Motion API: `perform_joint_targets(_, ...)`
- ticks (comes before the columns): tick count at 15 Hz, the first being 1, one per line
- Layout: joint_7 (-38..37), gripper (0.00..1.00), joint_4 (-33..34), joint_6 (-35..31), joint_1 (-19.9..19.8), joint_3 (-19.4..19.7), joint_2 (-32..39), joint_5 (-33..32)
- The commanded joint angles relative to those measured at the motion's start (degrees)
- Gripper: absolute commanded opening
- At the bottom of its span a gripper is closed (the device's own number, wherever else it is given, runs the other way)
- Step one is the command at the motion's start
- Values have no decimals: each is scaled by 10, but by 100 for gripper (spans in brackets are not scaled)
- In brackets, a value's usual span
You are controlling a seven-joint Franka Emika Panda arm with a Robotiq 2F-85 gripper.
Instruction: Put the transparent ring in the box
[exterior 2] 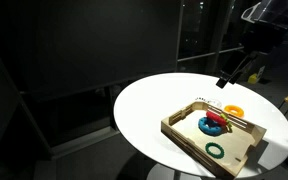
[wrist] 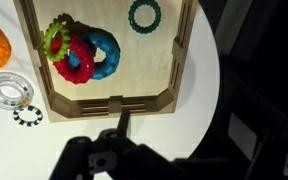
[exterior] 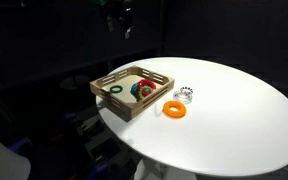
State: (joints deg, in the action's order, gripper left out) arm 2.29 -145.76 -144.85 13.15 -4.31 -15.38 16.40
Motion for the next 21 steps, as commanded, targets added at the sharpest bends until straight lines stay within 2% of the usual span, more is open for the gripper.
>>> perform_joint_targets(1,1,100,1,2,-6,-6,0,2)
perform_joint_targets(9,-23,100,19,8,-16,-12,29,-17)
perform_joint_targets(16,-134,100,57,34,-62,-28,67,-127)
perform_joint_targets(21,-207,100,98,93,-91,-21,95,-192)
